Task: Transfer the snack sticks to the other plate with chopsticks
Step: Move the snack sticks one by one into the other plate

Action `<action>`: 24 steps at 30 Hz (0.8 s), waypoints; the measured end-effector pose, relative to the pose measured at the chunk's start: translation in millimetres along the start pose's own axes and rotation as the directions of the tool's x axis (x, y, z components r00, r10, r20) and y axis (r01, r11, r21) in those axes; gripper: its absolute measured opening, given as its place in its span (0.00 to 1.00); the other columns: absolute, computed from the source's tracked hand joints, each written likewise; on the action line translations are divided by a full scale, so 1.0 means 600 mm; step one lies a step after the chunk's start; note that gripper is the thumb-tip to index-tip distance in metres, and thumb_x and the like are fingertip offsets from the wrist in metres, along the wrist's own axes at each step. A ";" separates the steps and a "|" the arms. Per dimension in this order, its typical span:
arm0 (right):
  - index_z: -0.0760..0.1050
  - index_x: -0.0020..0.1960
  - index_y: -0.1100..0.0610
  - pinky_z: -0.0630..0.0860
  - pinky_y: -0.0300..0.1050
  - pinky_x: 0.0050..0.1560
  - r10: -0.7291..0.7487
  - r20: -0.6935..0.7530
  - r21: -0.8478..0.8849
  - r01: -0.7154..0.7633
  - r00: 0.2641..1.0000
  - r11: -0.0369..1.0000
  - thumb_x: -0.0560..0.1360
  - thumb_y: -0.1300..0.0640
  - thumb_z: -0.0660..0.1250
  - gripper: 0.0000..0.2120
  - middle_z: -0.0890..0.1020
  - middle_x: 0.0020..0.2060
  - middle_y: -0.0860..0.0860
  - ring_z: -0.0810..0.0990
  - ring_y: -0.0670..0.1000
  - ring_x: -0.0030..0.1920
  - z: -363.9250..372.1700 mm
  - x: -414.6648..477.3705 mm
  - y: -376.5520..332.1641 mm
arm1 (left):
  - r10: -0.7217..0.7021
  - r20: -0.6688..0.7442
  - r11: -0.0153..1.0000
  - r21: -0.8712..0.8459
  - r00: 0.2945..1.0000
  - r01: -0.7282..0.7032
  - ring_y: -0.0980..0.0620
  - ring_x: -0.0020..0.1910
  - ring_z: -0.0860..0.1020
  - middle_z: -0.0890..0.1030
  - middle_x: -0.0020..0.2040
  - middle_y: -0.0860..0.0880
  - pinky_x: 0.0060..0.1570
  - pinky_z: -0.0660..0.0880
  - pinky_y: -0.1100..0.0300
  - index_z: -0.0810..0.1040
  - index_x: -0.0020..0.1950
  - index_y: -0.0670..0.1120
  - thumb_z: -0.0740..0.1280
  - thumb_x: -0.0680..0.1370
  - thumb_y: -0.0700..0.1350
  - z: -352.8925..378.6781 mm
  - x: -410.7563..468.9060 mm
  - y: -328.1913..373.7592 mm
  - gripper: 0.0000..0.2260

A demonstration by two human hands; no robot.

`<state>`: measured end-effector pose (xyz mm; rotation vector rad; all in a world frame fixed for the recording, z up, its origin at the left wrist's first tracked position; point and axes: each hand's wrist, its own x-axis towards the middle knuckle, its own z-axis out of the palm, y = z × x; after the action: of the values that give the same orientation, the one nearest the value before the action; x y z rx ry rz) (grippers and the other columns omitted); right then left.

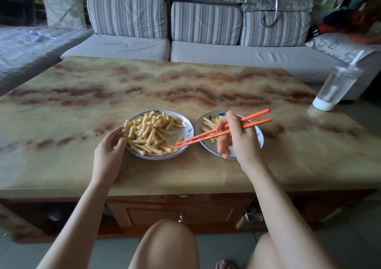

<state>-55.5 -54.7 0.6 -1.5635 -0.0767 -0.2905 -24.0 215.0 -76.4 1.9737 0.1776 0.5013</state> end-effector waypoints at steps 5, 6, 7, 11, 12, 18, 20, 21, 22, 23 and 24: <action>0.70 0.33 0.60 0.62 0.35 0.18 -0.020 -0.063 0.007 0.021 0.998 1.000 0.84 0.54 0.51 0.23 0.71 0.16 0.55 0.66 0.52 0.15 0.009 0.004 -0.004 | -0.007 0.001 1.000 -0.007 1.000 0.007 0.59 0.55 0.75 0.79 0.57 0.52 0.45 0.64 0.81 0.76 0.65 0.48 0.62 0.78 0.40 -0.001 -0.001 0.001 0.16; 0.70 0.33 0.60 0.62 0.35 0.18 -0.035 -0.088 0.010 0.036 0.996 0.999 0.84 0.54 0.51 0.23 0.71 0.16 0.55 0.66 0.52 0.15 0.008 0.005 -0.005 | -0.009 0.001 1.000 -0.008 1.000 0.009 0.59 0.56 0.74 0.80 0.58 0.52 0.46 0.65 0.78 0.76 0.65 0.49 0.62 0.78 0.40 -0.001 -0.001 0.001 0.16; 0.70 0.33 0.59 0.62 0.34 0.18 -0.046 -0.113 0.015 0.048 0.993 0.999 0.84 0.54 0.51 0.23 0.71 0.16 0.54 0.66 0.52 0.15 0.005 0.005 -0.007 | -0.011 -0.001 1.000 -0.009 1.000 0.011 0.59 0.56 0.74 0.80 0.59 0.51 0.47 0.65 0.76 0.76 0.65 0.49 0.62 0.78 0.40 -0.001 -0.001 0.001 0.16; 0.69 0.33 0.59 0.61 0.35 0.19 -0.056 -0.231 0.033 0.065 0.971 0.997 0.83 0.55 0.51 0.22 0.72 0.15 0.53 0.67 0.51 0.15 -0.022 0.007 -0.020 | -0.007 -0.002 1.000 -0.005 1.000 0.007 0.60 0.55 0.74 0.79 0.59 0.51 0.47 0.65 0.76 0.76 0.65 0.49 0.62 0.78 0.40 -0.002 -0.001 0.001 0.16; 0.69 0.33 0.59 0.62 0.36 0.19 -0.061 -0.262 0.041 0.074 0.963 0.996 0.83 0.55 0.51 0.22 0.71 0.15 0.53 0.67 0.51 0.15 -0.031 0.007 -0.024 | -0.007 -0.001 1.000 -0.004 1.000 0.006 0.60 0.55 0.74 0.79 0.59 0.51 0.46 0.65 0.77 0.76 0.65 0.49 0.62 0.78 0.40 -0.002 -0.001 0.001 0.16; 0.68 0.33 0.59 0.63 0.35 0.18 -0.096 -0.470 -0.003 0.107 0.878 0.994 0.82 0.57 0.50 0.20 0.71 0.15 0.51 0.69 0.49 0.16 -0.092 0.012 -0.031 | -0.008 -0.004 1.000 -0.008 1.000 0.007 0.58 0.56 0.74 0.79 0.60 0.50 0.53 0.66 0.66 0.76 0.66 0.48 0.62 0.78 0.41 -0.001 -0.002 0.002 0.16; 0.68 0.33 0.58 0.63 0.35 0.19 -0.110 -0.522 -0.039 0.105 0.846 0.994 0.82 0.56 0.50 0.20 0.70 0.15 0.51 0.69 0.49 0.17 -0.110 0.011 -0.030 | -0.010 -0.009 1.000 -0.006 1.000 0.010 0.58 0.56 0.74 0.79 0.60 0.50 0.53 0.66 0.65 0.76 0.66 0.48 0.62 0.78 0.41 -0.001 -0.002 0.003 0.16; 0.68 0.34 0.58 0.63 0.35 0.19 -0.115 -0.539 -0.060 0.097 0.835 0.993 0.82 0.56 0.50 0.20 0.71 0.16 0.52 0.69 0.50 0.17 -0.118 0.011 -0.028 | -0.011 -0.010 1.000 -0.005 1.000 0.011 0.58 0.56 0.74 0.79 0.60 0.49 0.53 0.66 0.65 0.76 0.66 0.48 0.62 0.78 0.41 -0.001 -0.002 0.003 0.16; 0.68 0.33 0.58 0.63 0.36 0.19 -0.120 -0.547 -0.084 0.088 0.828 0.993 0.82 0.55 0.51 0.20 0.71 0.16 0.53 0.69 0.51 0.17 -0.124 0.011 -0.025 | -0.011 -0.010 1.000 -0.004 1.000 0.011 0.58 0.56 0.74 0.79 0.60 0.49 0.53 0.66 0.65 0.76 0.66 0.48 0.62 0.78 0.41 -0.001 -0.002 0.004 0.16; 0.69 0.33 0.58 0.63 0.37 0.20 -0.127 -0.549 -0.107 0.081 0.826 0.991 0.81 0.54 0.51 0.20 0.72 0.16 0.53 0.69 0.51 0.17 -0.129 0.010 -0.022 | -0.010 -0.011 1.000 -0.005 1.000 0.010 0.58 0.56 0.74 0.79 0.60 0.49 0.54 0.66 0.64 0.76 0.66 0.48 0.62 0.79 0.40 -0.001 -0.003 0.004 0.16; 0.69 0.33 0.58 0.64 0.38 0.20 -0.133 -0.547 -0.125 0.076 0.826 0.989 0.81 0.53 0.51 0.20 0.72 0.16 0.54 0.69 0.52 0.17 -0.133 0.010 -0.018 | -0.009 -0.010 1.000 -0.006 1.000 0.009 0.58 0.56 0.74 0.79 0.60 0.49 0.54 0.66 0.64 0.76 0.66 0.48 0.62 0.78 0.40 -0.001 -0.003 0.005 0.16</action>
<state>-63.1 -134.1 11.6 -1.5176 0.3142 -0.8396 -26.2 213.4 -73.9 1.9640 0.1906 0.5058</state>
